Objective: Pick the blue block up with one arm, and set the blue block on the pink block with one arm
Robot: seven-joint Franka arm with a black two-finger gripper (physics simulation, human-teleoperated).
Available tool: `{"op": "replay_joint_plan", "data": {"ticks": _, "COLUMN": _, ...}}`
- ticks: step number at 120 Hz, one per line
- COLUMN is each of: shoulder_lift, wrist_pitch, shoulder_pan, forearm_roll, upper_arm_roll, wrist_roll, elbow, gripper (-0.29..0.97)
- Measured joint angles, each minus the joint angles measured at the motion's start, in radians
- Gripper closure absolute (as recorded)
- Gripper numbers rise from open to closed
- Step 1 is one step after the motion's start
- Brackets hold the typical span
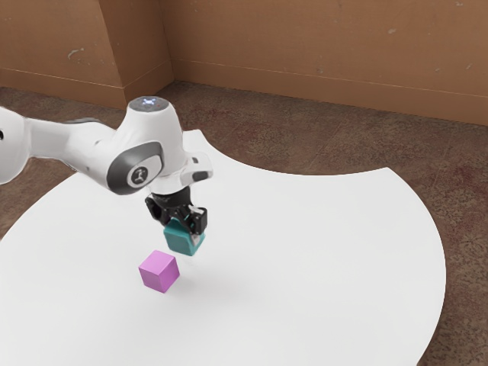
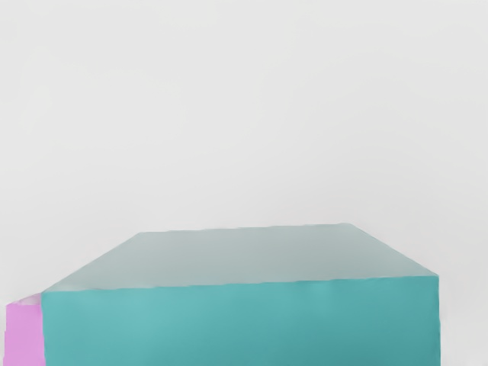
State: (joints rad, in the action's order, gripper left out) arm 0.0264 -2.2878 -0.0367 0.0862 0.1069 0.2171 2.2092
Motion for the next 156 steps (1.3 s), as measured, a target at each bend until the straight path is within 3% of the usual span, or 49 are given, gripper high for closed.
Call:
{"op": "replay_joint_plan", "data": {"ticks": 21, "shoulder_lift": -0.104, "wrist_pitch": 0.066, "shoulder_pan": -0.001, "forearm_roll": 0.018, "upper_arm_roll": -0.070, "wrist_roll": -0.011, "elbow": 0.064, "gripper": 0.30}}
{"op": "replay_joint_plan", "data": {"ticks": 49, "shoulder_lift": -0.069, "wrist_pitch": 0.054, "shoulder_pan": -0.024, "forearm_roll": 0.016, "upper_arm_roll": -0.107, "wrist_roll": -0.057, "elbow": 0.084, "gripper": 0.30}}
{"op": "replay_joint_plan", "data": {"ticks": 82, "shoulder_lift": -0.049, "wrist_pitch": 0.019, "shoulder_pan": -0.007, "forearm_roll": -0.067, "upper_arm_roll": -0.172, "wrist_roll": -0.165, "elbow": 0.078, "gripper": 0.30}}
{"op": "replay_joint_plan", "data": {"ticks": 156, "shoulder_lift": -0.034, "wrist_pitch": 0.067, "shoulder_pan": 0.071, "forearm_roll": -0.093, "upper_arm_roll": -0.143, "wrist_roll": -0.382, "elbow": 0.075, "gripper": 0.31}}
